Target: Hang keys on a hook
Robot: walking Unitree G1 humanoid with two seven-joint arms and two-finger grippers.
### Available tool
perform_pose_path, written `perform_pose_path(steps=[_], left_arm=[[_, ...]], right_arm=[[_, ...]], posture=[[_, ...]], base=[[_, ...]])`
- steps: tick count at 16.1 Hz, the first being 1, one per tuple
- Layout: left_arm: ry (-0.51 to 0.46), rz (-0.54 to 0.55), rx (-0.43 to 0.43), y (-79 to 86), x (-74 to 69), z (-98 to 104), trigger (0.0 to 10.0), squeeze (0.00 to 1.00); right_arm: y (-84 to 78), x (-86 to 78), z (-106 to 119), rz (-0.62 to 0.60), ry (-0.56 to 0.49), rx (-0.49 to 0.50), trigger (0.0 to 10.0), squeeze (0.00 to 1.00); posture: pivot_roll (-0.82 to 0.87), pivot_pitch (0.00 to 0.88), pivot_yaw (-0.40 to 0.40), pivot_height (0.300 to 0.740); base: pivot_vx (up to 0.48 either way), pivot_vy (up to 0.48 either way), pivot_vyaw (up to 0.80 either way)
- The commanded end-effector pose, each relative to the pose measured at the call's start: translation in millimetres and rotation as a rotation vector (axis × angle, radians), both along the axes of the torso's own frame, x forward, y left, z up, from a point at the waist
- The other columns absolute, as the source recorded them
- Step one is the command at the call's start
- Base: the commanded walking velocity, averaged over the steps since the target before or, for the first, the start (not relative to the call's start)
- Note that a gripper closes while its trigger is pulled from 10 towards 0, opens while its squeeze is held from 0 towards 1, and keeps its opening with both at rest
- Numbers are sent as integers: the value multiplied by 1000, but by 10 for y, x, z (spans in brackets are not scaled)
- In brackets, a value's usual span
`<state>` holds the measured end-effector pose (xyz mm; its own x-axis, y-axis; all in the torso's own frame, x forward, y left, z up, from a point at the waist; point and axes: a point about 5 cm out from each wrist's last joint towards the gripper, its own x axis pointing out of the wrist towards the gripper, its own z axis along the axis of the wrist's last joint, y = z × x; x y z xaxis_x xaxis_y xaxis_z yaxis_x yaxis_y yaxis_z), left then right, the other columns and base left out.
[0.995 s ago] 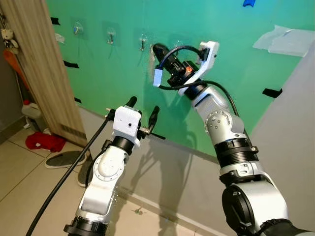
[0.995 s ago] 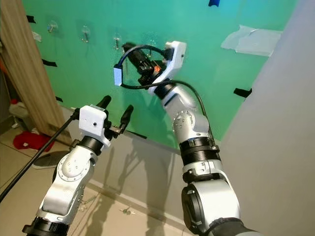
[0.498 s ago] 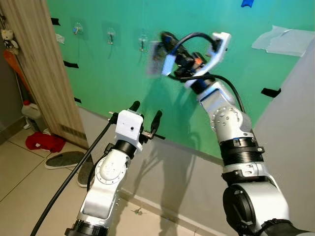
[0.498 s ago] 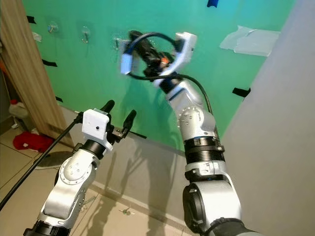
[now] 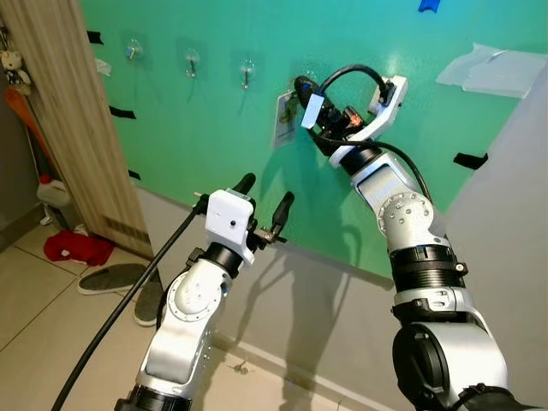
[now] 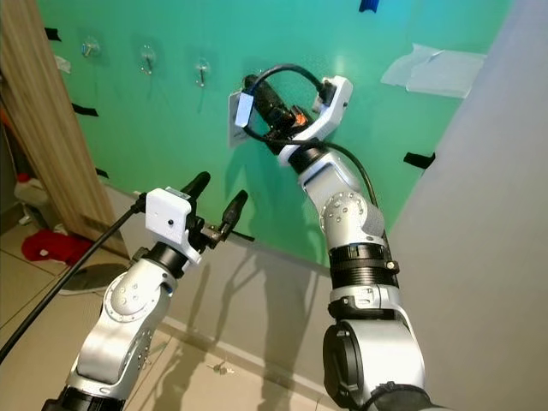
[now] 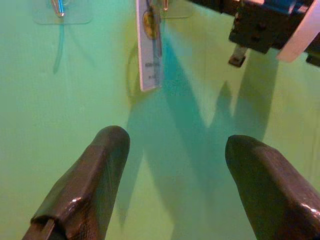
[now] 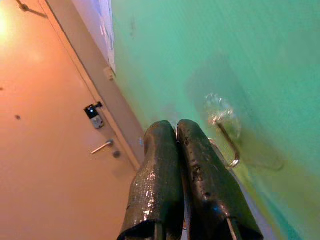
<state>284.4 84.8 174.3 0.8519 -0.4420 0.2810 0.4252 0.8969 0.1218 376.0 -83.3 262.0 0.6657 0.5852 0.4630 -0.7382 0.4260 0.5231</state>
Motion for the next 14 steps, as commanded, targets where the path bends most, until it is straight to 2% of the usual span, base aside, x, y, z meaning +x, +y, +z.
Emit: perform_pose_path(steps=[1,6,11,12,14], left_arm=[[-6,-20,-5,-34,-27,25,10000,0],[1,-15,-4,-18,-25,12,10000,0],[1,-19,-9,-9,-28,15,10000,0],[1,-24,5,-22,-29,4,10000,0],[-4,-19,18,-16,-13,4,10000,0]], right_arm=[[-43,-7,59,-4,-6,24,10000,0],[-119,-50,72,20,28,76,10000,0],[-124,-283,205,105,-102,-28,10000,0],[-117,-352,182,140,-146,-116,10000,0],[-161,-359,133,136,-137,-158,10000,0]], posture=[[-2,0,-64,740],[0,0,-67,740],[6,0,-70,740],[6,0,-70,740],[3,0,-66,740]], base=[[0,0,0],[0,0,0],[0,0,0],[0,0,0],[0,0,0]])
